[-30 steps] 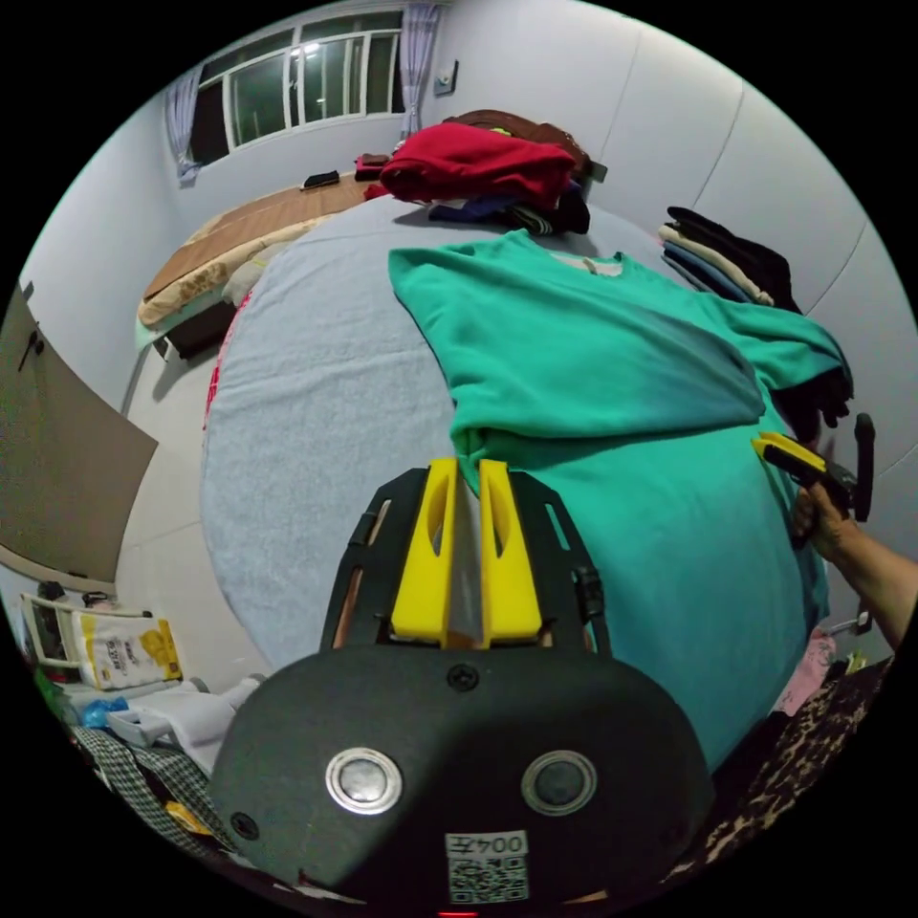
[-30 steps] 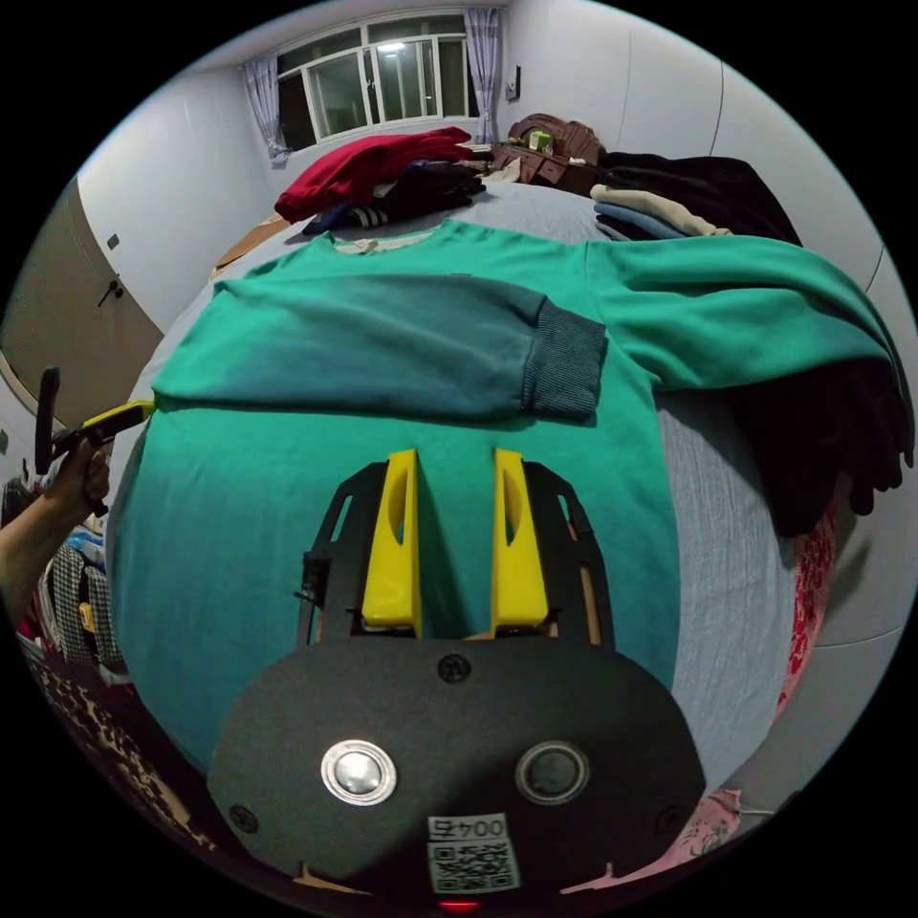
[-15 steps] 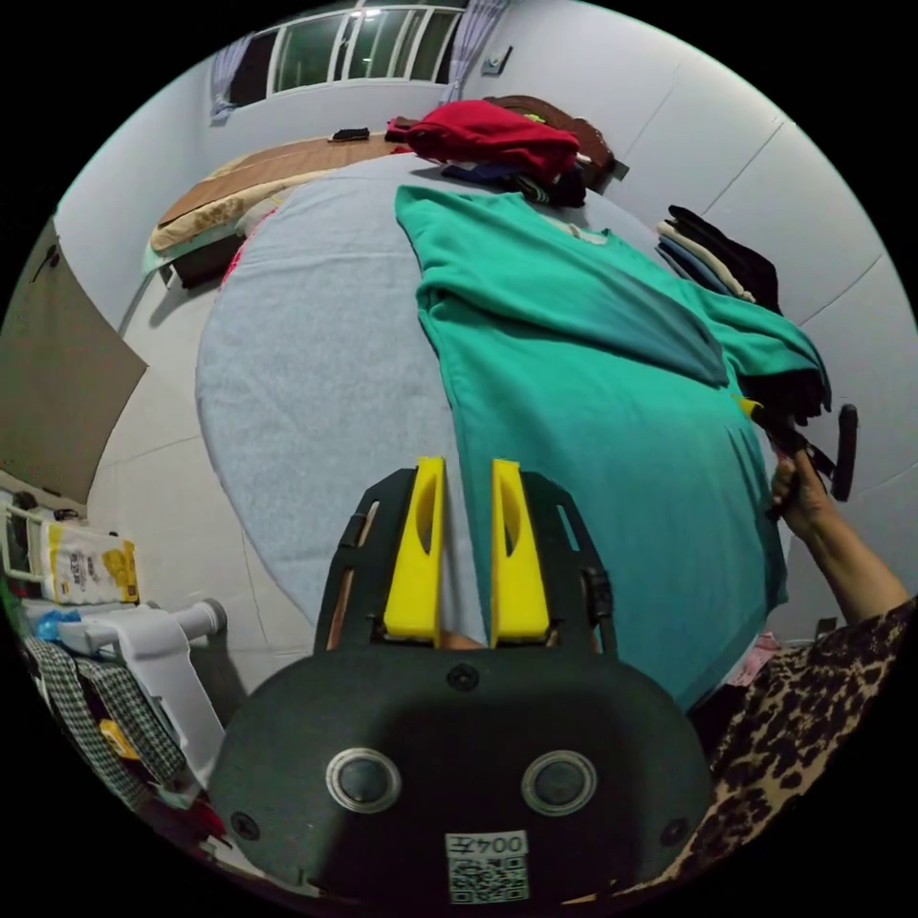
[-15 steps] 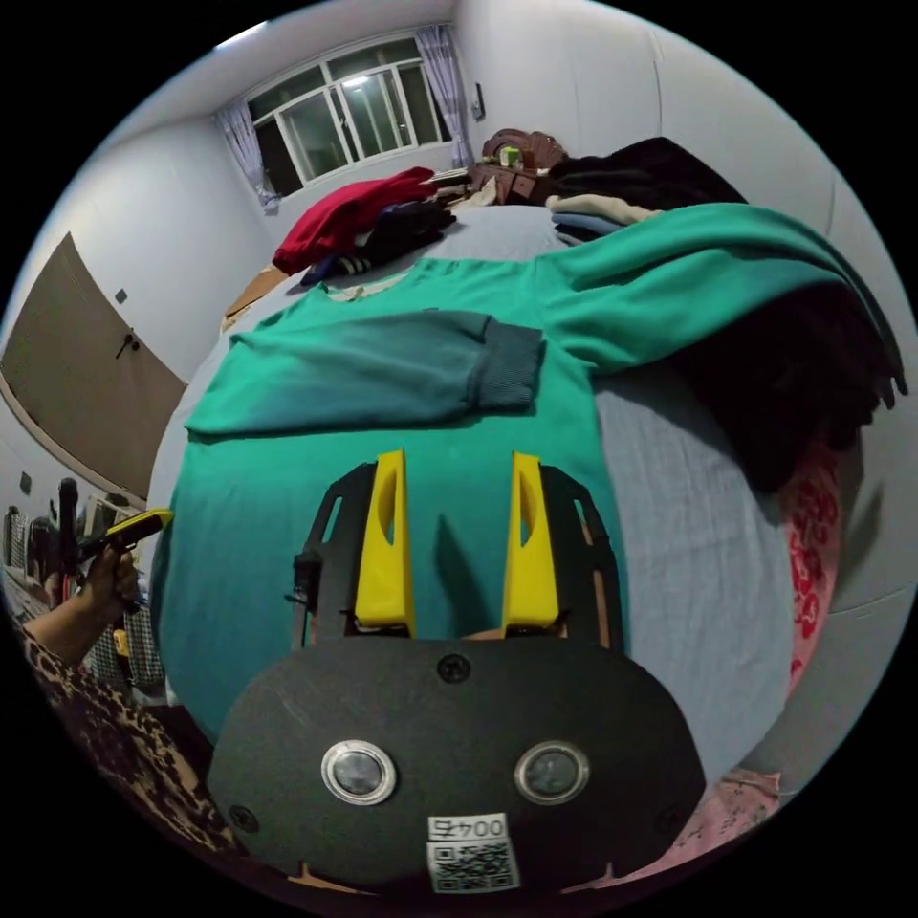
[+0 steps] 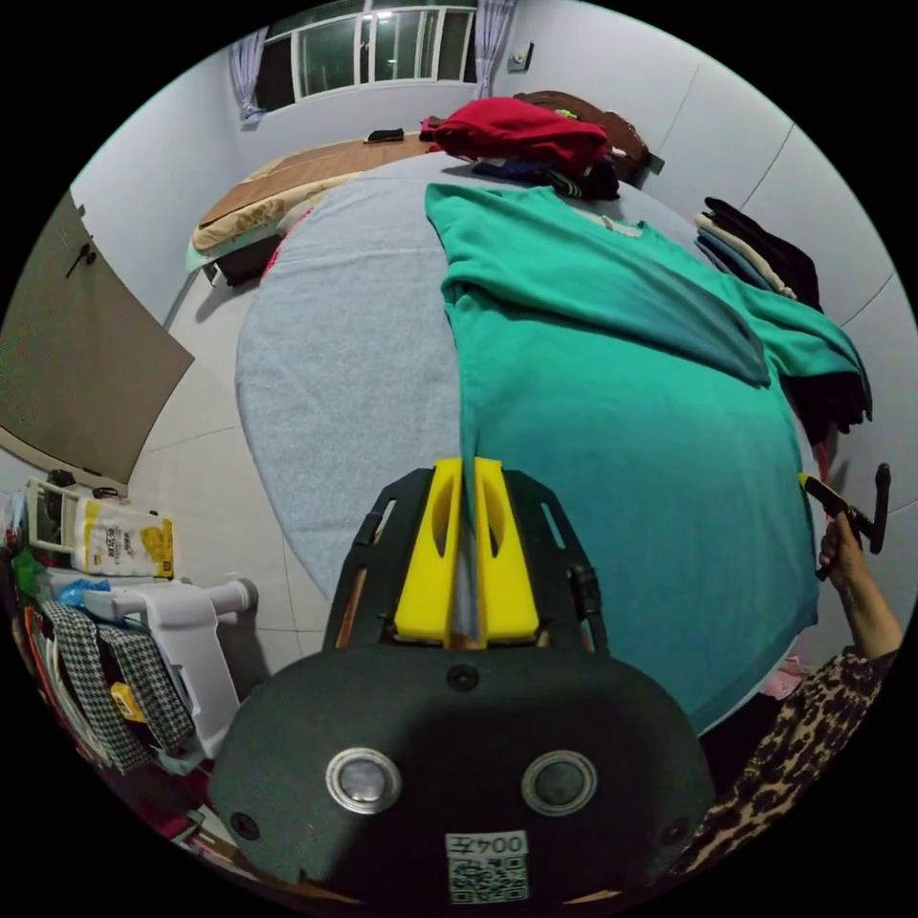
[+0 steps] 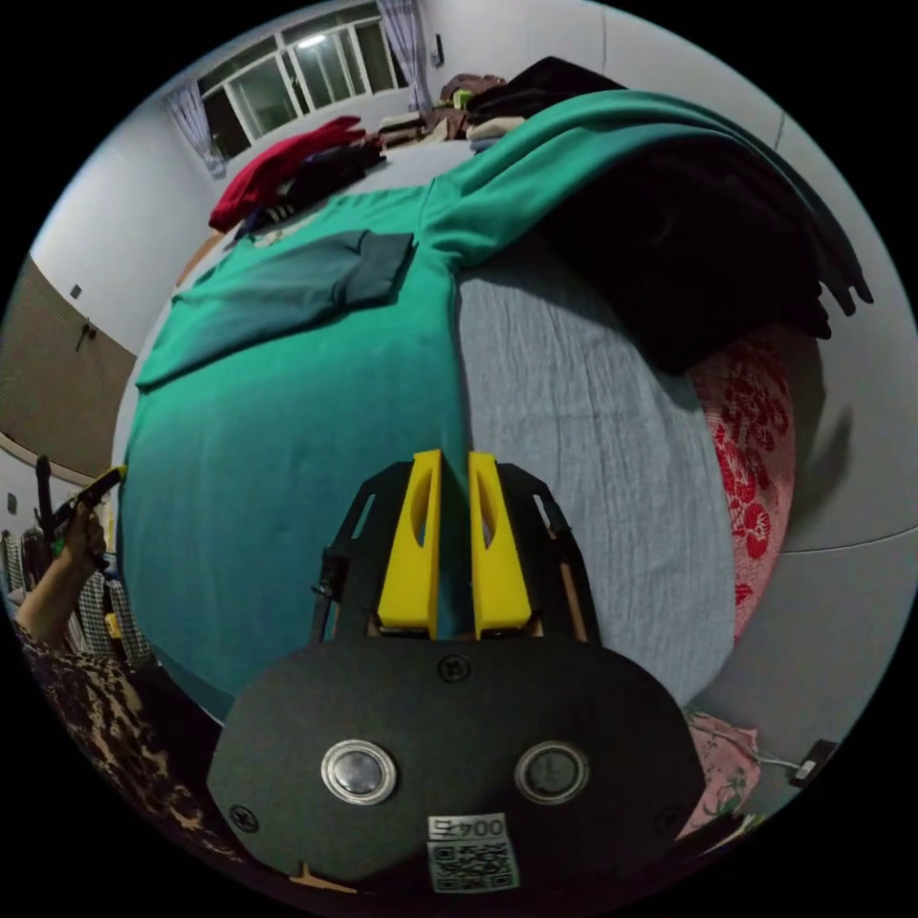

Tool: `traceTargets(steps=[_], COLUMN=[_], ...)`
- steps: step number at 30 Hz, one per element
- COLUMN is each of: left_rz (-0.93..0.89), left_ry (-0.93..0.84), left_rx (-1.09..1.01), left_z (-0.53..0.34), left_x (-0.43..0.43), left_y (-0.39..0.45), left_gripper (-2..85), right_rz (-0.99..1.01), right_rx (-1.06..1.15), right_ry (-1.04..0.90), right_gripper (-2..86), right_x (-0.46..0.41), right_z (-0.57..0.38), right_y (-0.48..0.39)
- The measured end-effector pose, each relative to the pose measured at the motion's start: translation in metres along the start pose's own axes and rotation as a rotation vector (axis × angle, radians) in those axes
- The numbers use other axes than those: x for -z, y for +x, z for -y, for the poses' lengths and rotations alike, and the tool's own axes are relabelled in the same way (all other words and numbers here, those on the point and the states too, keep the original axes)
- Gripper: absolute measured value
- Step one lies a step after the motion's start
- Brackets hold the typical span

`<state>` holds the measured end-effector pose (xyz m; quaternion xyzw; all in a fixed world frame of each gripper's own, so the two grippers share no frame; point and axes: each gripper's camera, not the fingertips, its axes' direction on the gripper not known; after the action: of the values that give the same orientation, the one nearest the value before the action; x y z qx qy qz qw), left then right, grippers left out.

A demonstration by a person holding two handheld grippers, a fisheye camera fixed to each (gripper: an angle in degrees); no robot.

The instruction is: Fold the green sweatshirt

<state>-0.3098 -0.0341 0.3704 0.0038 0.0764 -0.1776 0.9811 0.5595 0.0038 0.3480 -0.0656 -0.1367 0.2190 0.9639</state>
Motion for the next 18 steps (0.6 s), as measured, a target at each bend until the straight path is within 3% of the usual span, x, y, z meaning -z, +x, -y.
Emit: traceTargets(steps=[4,7,12,18], left_rz=[0.042,0.059,-0.04,-0.05], left_ry=[-0.012,0.032,0.027,-0.031], left_rx=[0.052,0.03,-0.037,-0.107], left_z=[-0.013,-0.03,-0.068,-0.095], left_x=[0.008,0.028,0.034,0.017], left_y=[0.009,0.027,0.082,0.143], left_gripper=[4.5,4.8,3.6,4.3], right_rz=[0.08,0.067,-0.207,-0.446], right_rx=[-0.029,-0.088,-0.121,-0.047], right_ry=[0.0,0.117,0.328,0.349], right_gripper=[6.1,8.5,11.9,13.1], right_x=[0.017,0.054,0.134,0.183], right_z=[-0.005,-0.015,-0.005,0.044], right_y=[0.017,0.05,0.136,0.201])
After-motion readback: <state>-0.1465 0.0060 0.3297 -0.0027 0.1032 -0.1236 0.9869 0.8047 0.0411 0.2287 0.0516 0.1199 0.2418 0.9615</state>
